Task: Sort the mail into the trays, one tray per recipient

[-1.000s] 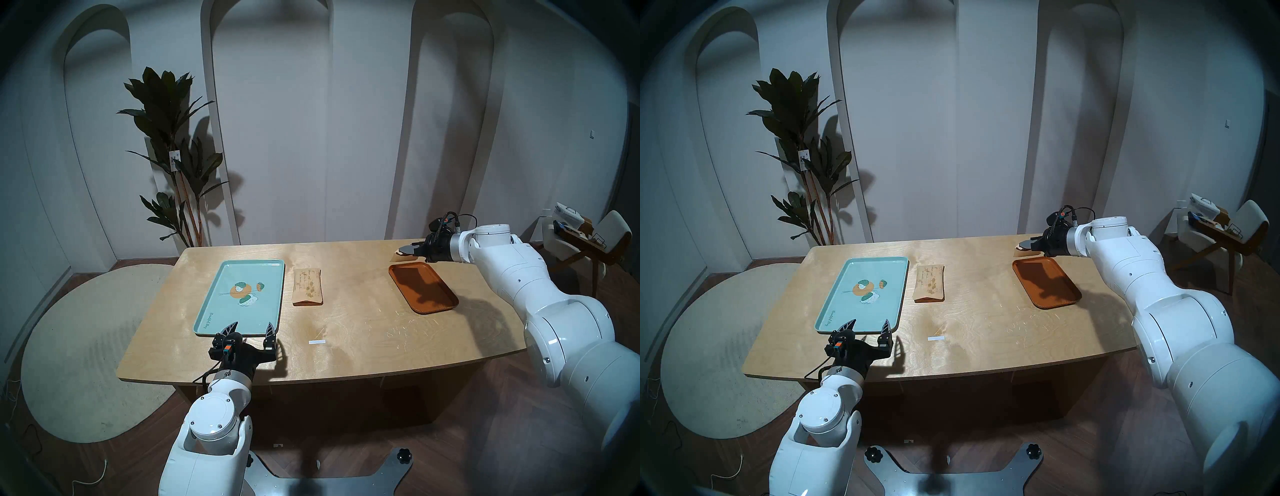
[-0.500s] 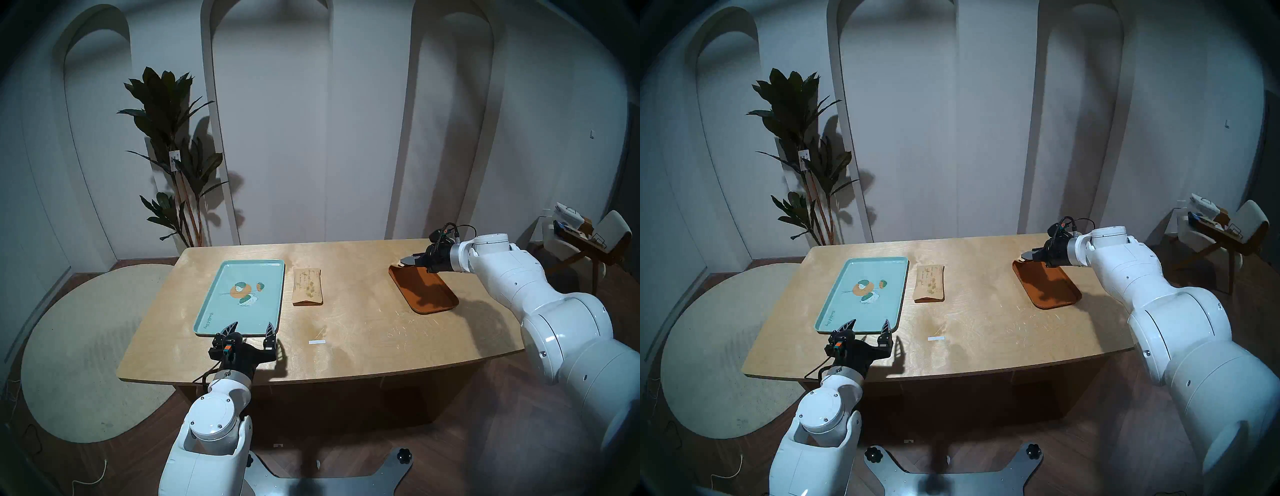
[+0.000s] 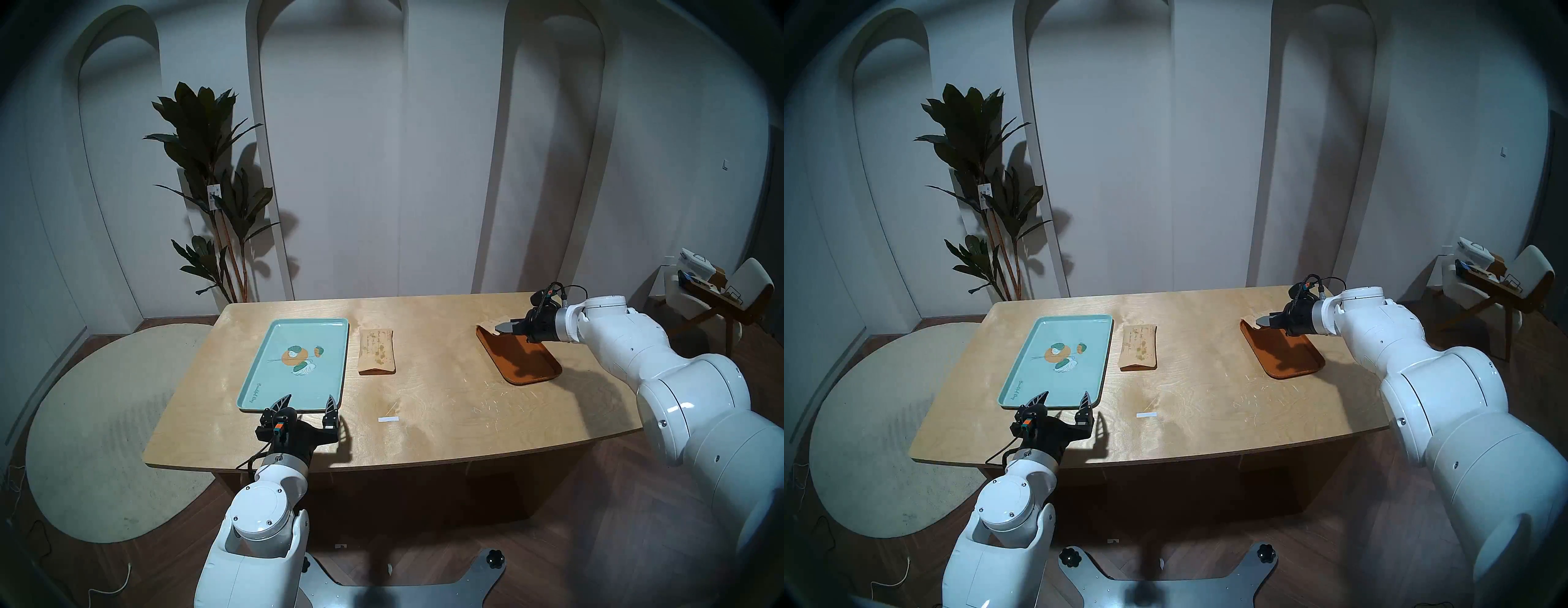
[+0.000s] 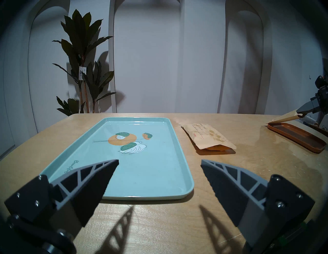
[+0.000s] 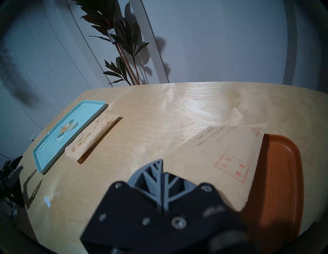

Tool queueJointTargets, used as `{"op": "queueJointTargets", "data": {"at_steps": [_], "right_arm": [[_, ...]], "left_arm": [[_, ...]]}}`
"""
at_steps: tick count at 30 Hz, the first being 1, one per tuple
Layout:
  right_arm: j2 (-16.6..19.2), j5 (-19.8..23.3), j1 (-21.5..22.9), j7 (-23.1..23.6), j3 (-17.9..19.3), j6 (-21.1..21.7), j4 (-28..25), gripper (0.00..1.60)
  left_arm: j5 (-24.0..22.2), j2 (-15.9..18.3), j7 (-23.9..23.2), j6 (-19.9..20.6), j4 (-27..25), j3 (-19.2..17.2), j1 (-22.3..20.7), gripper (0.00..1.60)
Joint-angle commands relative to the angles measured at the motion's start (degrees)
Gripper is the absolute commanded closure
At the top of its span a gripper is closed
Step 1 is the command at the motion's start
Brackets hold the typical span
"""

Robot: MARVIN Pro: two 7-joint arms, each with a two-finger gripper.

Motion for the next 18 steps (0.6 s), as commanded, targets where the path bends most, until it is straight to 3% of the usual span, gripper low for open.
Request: {"op": "queueJointTargets", "data": {"at_steps": [1,18], "right_arm": [[0.95,0.34,2.08,1.32,0.47,-0.51,-1.22,1.6],[5.3,1.05,-2.18,4.69,1.78,-0.48,-4.21,1.6]], "left_arm": [[0.13,-0.02,0.12,-0.24,-1.22,0.0,-0.29,0.0],[0.14,-0.02,0.13,-0.22,-1.25,0.0,-0.27,0.0]]}}
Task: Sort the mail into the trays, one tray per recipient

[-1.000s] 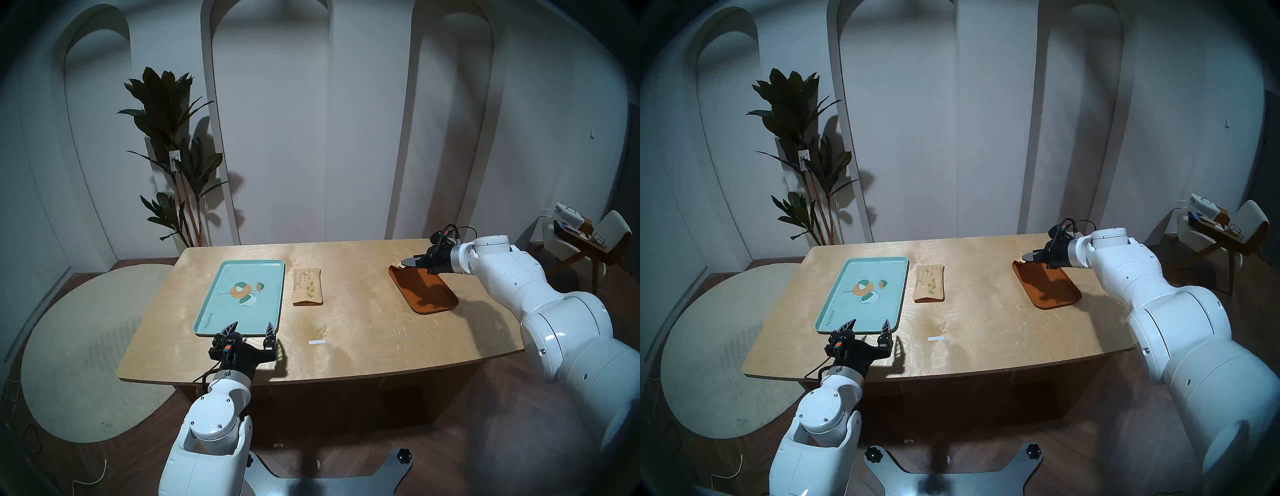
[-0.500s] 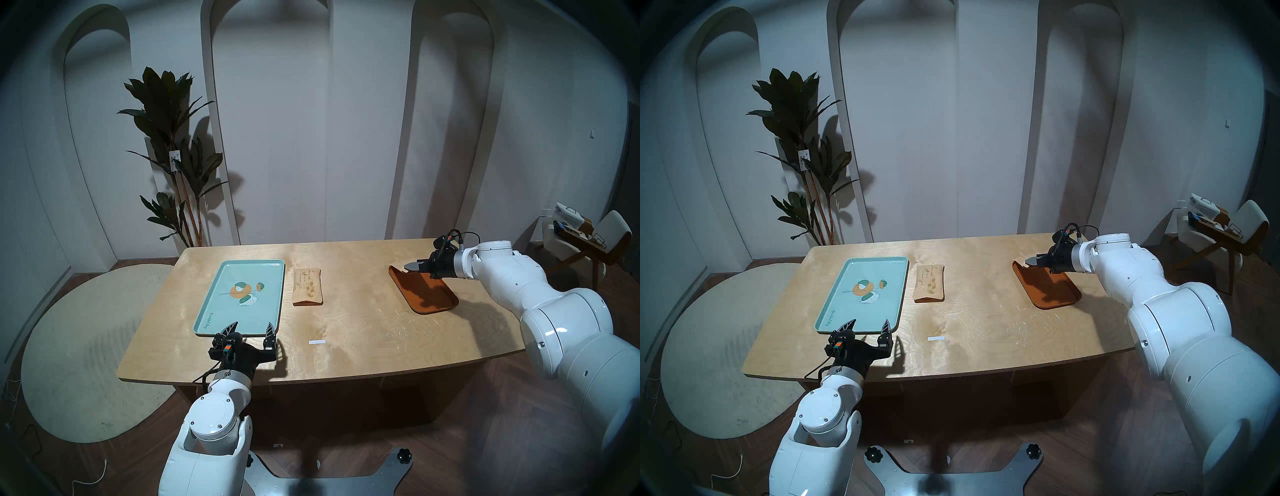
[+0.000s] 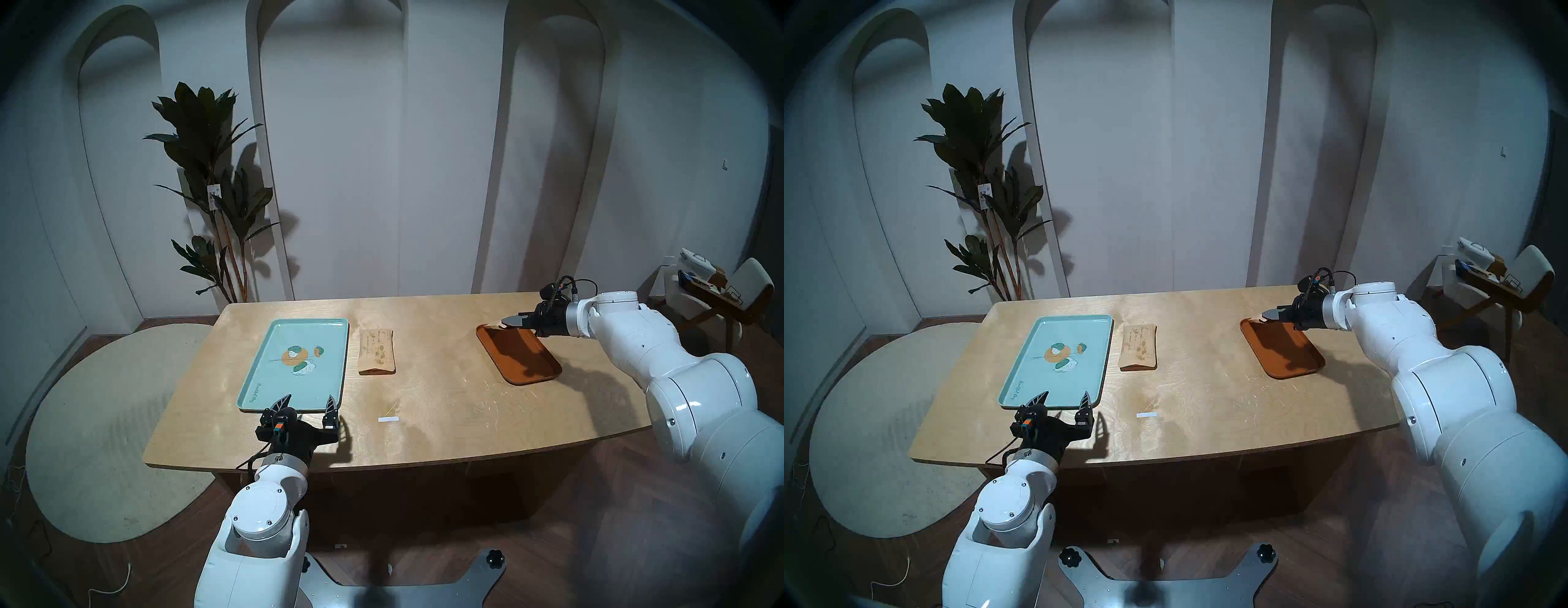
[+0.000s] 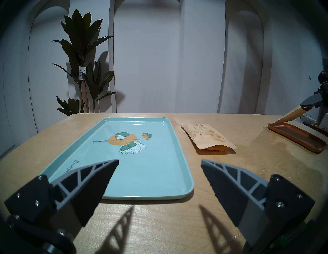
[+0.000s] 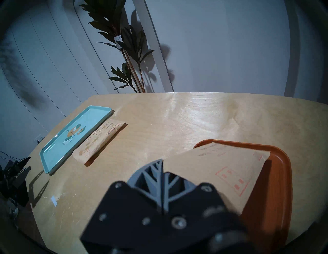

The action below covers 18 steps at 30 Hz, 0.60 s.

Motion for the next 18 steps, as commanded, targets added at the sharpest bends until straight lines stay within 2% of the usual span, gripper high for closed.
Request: {"op": "queueJointTargets", "data": {"at_steps": [1,8,18], "right_arm": [[2.57,0.66,-1.66,1.33,0.81,-0.11,-2.25,1.6],[3.62,0.82,-3.49,1.91,1.23,0.28,-3.72,1.6],[5.2,2.74,-8.73,2.55,3.38,3.18,-8.9,1.6]], "left_arm": [[0.14,-0.03,0.13,-0.22,-1.26,0.0,-0.27,0.0],[0.14,-0.03,0.14,-0.21,-1.27,0.0,-0.27,0.0],[0.14,-0.03,0.14,-0.21,-1.27,0.0,-0.26,0.0]]}}
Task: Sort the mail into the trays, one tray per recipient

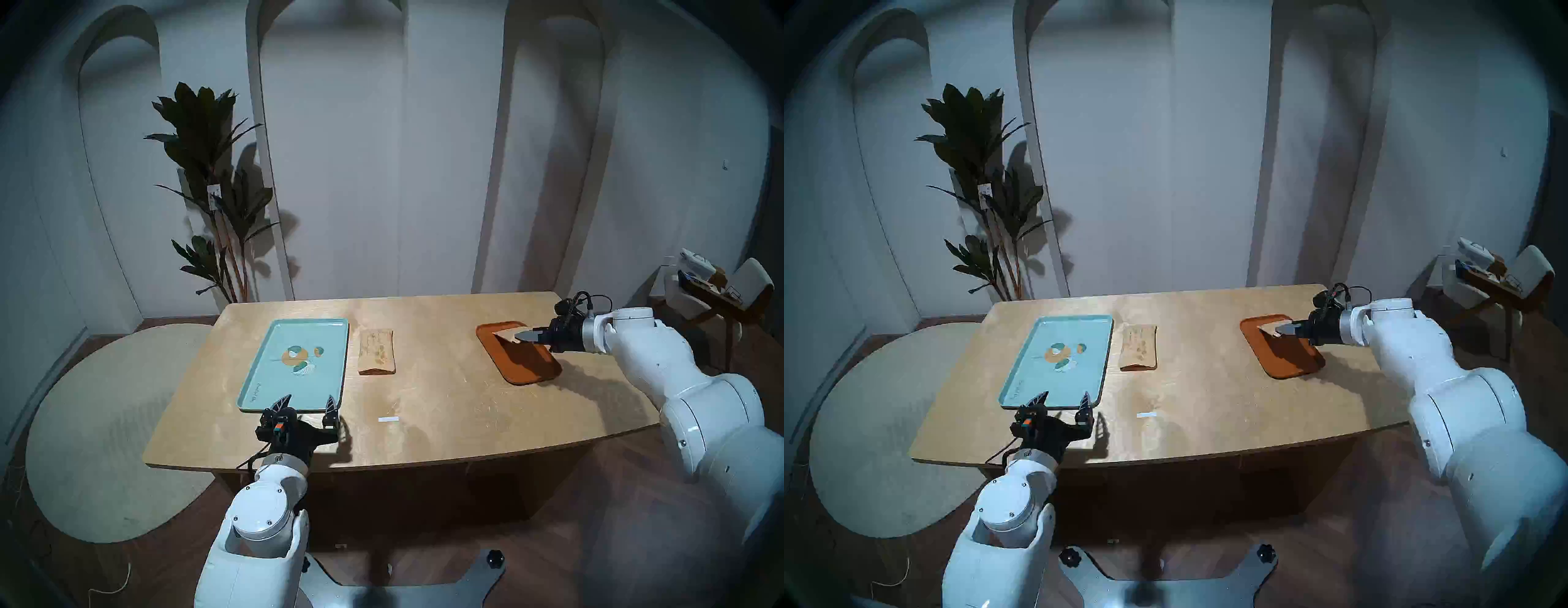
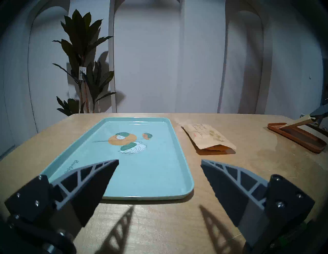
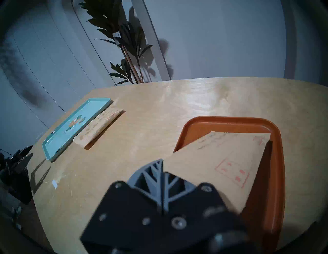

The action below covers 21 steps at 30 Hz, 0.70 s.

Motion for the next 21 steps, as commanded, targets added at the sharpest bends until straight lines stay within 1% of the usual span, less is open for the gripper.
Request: {"op": "queueJointTargets", "data": {"at_steps": [1,3,5,7,8,11,12,14,17,21], "right_arm": [[1.51,1.82,-2.69,0.35,1.76,1.97,-4.28,1.6],[1.84,2.77,-4.93,0.42,2.79,3.06,-5.93,1.6],[1.94,2.97,-5.56,0.38,3.02,3.21,-6.44,1.6],[2.12,3.88,-7.68,-0.14,4.1,4.09,-8.18,1.6],[2.12,3.88,-7.68,-0.14,4.1,4.09,-8.18,1.6],[2.13,4.75,-9.55,-0.65,5.19,4.87,-9.42,1.6],[2.12,5.16,-10.69,-1.32,5.87,5.21,-10.18,1.6],[2.03,5.53,-11.5,-2.16,6.5,5.51,-10.54,1.6],[1.73,5.94,-11.61,-3.78,7.44,5.59,-9.67,1.6],[1.14,5.85,-9.83,-5.39,7.92,4.89,-6.66,1.6]], "left_arm": [[0.13,-0.03,0.14,-0.21,-1.27,0.0,-0.27,0.0],[0.13,-0.03,0.14,-0.21,-1.27,0.0,-0.27,0.0],[0.13,-0.03,0.14,-0.21,-1.27,0.0,-0.27,0.0],[0.13,-0.03,0.14,-0.21,-1.27,0.0,-0.27,0.0],[0.13,-0.03,0.14,-0.21,-1.27,0.0,-0.27,0.0],[0.13,-0.02,0.14,-0.21,-1.27,0.0,-0.27,0.0],[0.13,-0.02,0.14,-0.21,-1.27,0.0,-0.27,0.0],[0.12,-0.02,0.14,-0.21,-1.27,0.0,-0.27,0.0],[0.12,-0.02,0.14,-0.21,-1.28,0.0,-0.26,0.0],[0.12,-0.02,0.14,-0.21,-1.27,0.0,-0.27,0.0]]}}
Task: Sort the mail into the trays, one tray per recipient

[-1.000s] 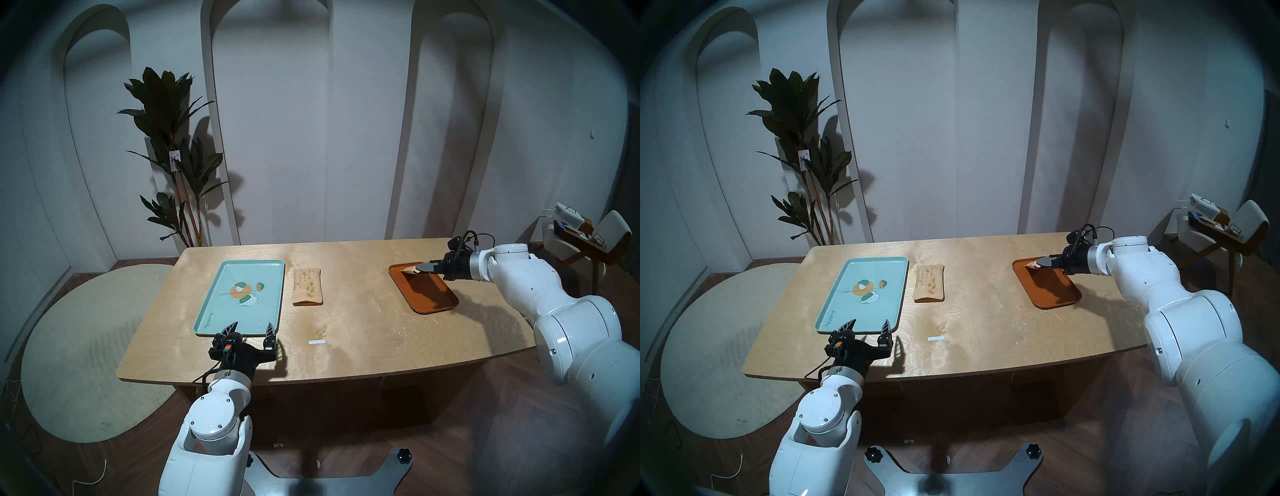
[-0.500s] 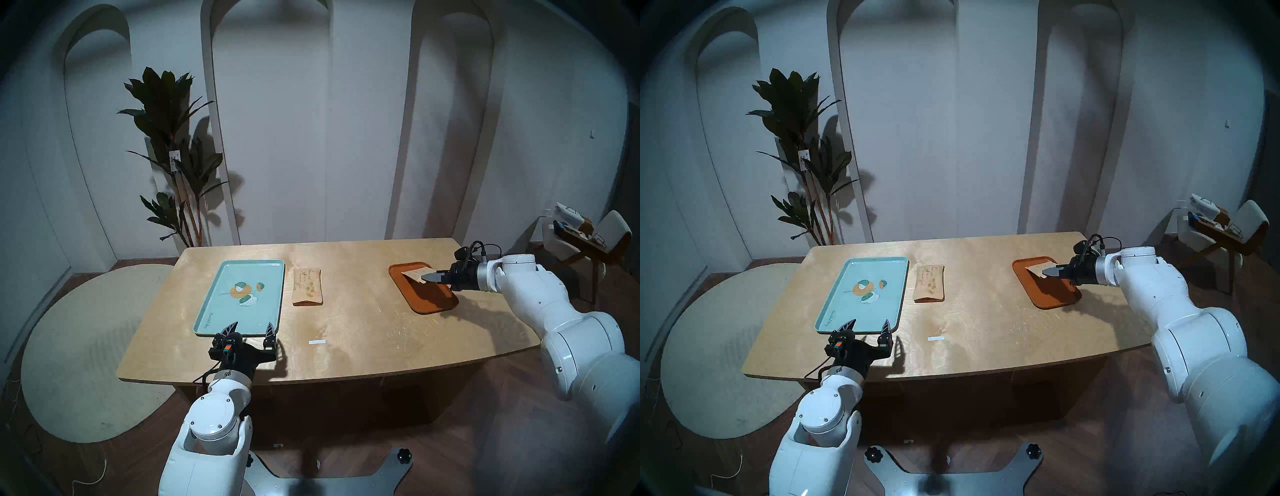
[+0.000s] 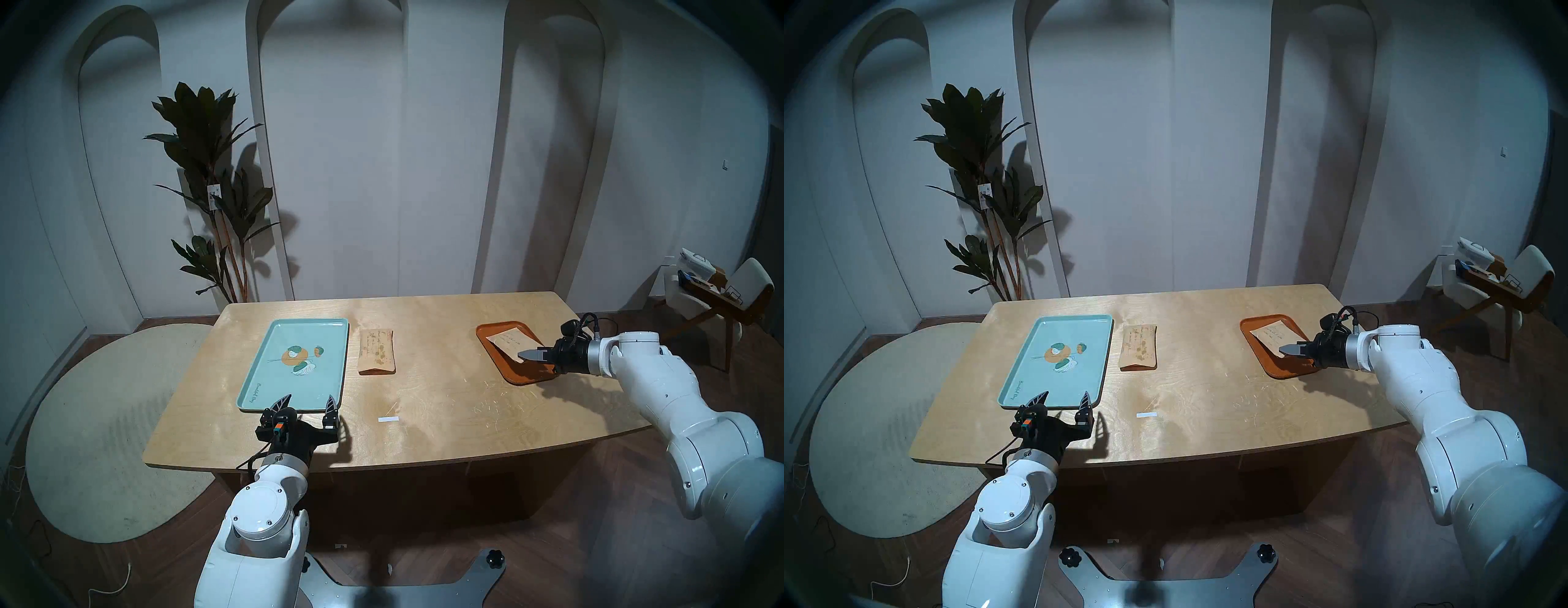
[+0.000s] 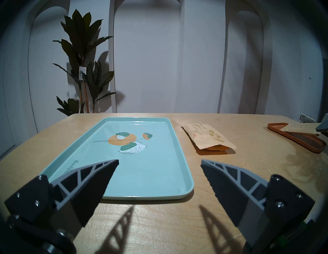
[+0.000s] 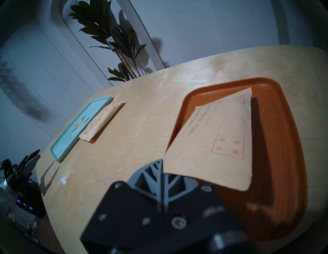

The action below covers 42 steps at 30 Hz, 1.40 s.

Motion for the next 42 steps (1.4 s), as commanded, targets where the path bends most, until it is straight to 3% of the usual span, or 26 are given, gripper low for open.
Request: {"op": "queueJointTargets", "data": {"at_steps": [1,15,17,19,26,34,42], "right_arm": [[-0.73,0.88,1.93,-2.31,1.67,-1.02,2.64,1.6],[-2.1,-0.33,6.18,-5.25,0.92,-3.27,9.78,1.6],[-1.84,-0.2,5.74,-4.46,0.91,-3.28,9.07,0.93],[-1.36,0.44,4.95,-3.01,1.3,-2.81,7.55,0.0],[0.16,2.4,2.23,0.86,2.75,1.24,1.45,0.0],[0.15,4.36,-1.09,9.25,2.53,6.65,-5.11,0.0],[1.29,5.1,-4.41,11.13,3.13,10.23,-10.73,0.0]], "left_arm": [[0.14,-0.02,0.14,-0.21,-1.26,0.0,-0.27,0.0],[0.13,-0.02,0.11,-0.24,-1.22,0.0,-0.29,0.0],[0.13,-0.02,0.12,-0.24,-1.22,0.0,-0.29,0.0],[0.13,-0.02,0.11,-0.24,-1.21,0.0,-0.3,0.0],[0.12,-0.02,0.1,-0.26,-1.17,-0.01,-0.32,0.0],[0.06,0.0,0.06,-0.29,-1.0,-0.01,-0.41,0.0],[0.07,0.0,0.05,-0.29,-1.01,-0.01,-0.41,0.0]]}}
